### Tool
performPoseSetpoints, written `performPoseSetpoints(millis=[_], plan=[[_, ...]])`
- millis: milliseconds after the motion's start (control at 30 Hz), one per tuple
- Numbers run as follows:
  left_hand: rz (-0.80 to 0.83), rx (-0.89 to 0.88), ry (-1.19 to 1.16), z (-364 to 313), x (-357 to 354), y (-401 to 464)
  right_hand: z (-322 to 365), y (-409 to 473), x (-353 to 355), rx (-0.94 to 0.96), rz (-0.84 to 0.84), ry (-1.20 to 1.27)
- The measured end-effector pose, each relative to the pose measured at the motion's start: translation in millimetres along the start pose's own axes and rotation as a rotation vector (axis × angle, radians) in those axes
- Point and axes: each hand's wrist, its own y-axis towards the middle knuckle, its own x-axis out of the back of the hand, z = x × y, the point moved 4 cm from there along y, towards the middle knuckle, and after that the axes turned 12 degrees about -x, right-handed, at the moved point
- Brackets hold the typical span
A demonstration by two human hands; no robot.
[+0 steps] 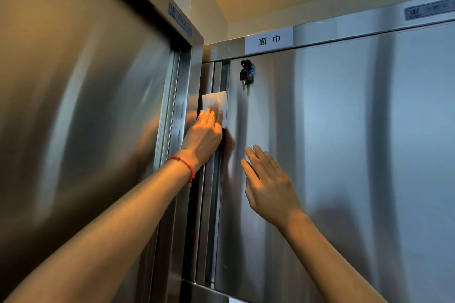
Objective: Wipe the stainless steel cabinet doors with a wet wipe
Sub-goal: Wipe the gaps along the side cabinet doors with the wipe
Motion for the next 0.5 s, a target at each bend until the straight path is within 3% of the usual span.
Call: performPoseSetpoints(millis=[500], plan=[[-0.015,-0.013,-0.045,4.7,-2.9,2.2,-0.2,-0.2,-0.1,-0.003,0.008,-0.007]])
